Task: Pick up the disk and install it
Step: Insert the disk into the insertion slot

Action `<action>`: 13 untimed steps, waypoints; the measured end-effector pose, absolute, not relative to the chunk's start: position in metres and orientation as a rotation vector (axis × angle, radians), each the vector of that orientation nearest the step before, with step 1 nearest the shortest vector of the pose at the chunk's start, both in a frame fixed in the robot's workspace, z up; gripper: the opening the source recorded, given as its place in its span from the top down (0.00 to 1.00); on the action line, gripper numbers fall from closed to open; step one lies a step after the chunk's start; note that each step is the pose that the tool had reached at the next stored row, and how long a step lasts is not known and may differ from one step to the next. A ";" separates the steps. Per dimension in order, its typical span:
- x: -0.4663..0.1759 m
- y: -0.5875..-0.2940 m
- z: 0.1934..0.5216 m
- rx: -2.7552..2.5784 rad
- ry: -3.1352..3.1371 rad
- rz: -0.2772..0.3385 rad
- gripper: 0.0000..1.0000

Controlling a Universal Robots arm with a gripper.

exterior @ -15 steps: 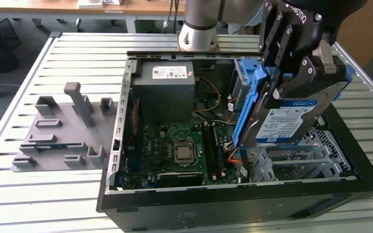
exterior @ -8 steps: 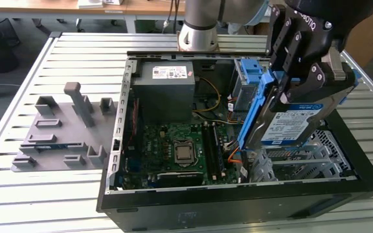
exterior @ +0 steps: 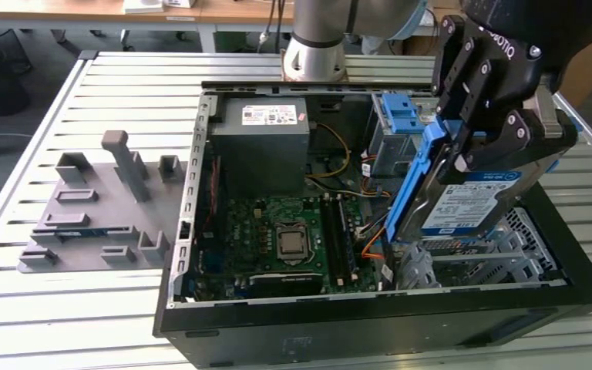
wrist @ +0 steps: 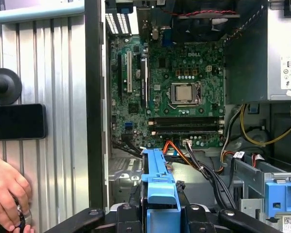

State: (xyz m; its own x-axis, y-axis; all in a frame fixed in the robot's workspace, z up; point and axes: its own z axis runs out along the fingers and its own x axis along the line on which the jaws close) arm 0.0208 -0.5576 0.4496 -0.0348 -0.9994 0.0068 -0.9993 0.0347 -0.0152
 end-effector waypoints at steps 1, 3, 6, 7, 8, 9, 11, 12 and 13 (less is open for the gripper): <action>0.021 -0.558 0.450 -2.178 2.256 -0.025 0.63; 0.021 -0.558 0.450 -2.179 2.255 -0.025 0.63; 0.023 -0.558 0.450 -2.179 2.255 -0.025 0.63; 0.024 -0.558 0.450 -2.179 2.255 -0.025 0.63; 0.025 -0.558 0.450 -2.179 2.256 -0.024 0.63; 0.027 -0.558 0.449 -2.179 2.255 -0.024 0.63; 0.030 -0.558 0.449 -2.179 2.256 -0.024 0.63; 0.032 -0.558 0.449 -2.179 2.256 -0.023 0.63; 0.034 -0.558 0.449 -2.179 2.256 -0.023 0.63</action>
